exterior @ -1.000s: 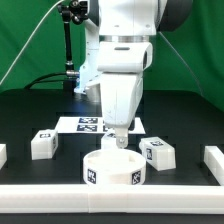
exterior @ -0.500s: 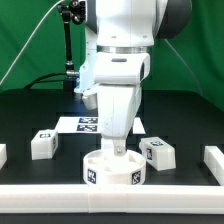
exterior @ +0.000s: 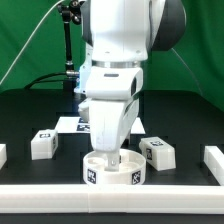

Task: Assemble stool

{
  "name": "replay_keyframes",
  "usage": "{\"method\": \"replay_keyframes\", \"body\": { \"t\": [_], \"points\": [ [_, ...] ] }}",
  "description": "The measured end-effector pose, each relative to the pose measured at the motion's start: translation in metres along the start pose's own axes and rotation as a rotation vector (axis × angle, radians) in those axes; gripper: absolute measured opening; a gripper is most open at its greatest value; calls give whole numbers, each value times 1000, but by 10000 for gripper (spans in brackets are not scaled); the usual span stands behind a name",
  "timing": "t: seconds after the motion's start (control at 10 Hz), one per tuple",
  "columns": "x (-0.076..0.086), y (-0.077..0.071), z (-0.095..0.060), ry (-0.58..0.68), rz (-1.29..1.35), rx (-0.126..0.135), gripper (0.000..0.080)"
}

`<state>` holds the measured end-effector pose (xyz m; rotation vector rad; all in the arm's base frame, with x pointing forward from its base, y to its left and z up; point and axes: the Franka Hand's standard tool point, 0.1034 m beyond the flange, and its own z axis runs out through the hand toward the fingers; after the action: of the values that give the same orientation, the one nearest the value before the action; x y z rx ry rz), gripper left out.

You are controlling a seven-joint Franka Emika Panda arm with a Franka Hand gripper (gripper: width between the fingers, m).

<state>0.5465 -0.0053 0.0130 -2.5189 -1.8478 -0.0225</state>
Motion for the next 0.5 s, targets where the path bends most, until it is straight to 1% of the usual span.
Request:
{"method": "replay_keyframes", "body": {
  "t": [0.2, 0.5],
  "points": [
    [2, 2, 3, 1, 8, 1, 650],
    [1, 2, 3, 2, 8, 0, 635]
  ]
}}
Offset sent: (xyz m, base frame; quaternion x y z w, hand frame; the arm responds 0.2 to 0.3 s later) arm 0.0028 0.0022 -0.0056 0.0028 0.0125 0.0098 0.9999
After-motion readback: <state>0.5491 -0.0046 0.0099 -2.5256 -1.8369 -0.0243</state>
